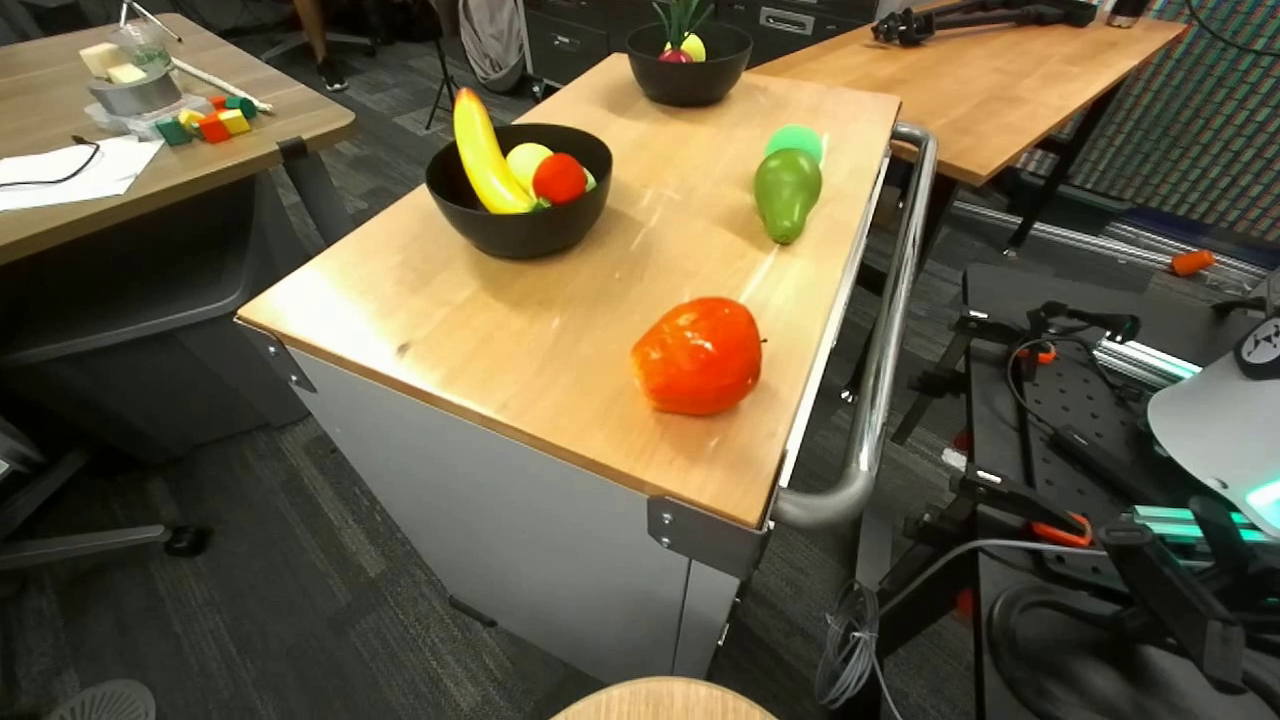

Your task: Put the fruits and vegetables in the black bowls

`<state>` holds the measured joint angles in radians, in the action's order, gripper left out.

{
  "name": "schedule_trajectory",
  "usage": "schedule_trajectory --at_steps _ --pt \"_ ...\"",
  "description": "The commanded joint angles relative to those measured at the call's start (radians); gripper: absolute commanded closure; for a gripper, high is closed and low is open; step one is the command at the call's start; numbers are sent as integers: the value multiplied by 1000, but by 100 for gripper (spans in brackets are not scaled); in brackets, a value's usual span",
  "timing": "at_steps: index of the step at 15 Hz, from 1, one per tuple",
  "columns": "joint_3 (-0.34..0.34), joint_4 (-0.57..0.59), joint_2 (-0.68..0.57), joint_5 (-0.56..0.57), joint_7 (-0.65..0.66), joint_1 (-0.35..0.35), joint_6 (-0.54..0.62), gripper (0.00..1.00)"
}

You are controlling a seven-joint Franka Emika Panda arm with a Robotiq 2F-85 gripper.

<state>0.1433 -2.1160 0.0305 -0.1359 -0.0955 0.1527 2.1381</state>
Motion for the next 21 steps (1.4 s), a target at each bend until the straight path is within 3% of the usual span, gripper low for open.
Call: schedule_trajectory --at_steps 1,7,8,11,21 --pt "2 11 -21 27 58 -3 -83 0" --pt "16 -66 -43 157 289 5 -271 0" --pt "16 -56 -55 127 222 5 -212 0" --pt "16 -63 -63 130 230 5 -217 0" --pt "6 -67 -201 -27 301 -3 -14 0"
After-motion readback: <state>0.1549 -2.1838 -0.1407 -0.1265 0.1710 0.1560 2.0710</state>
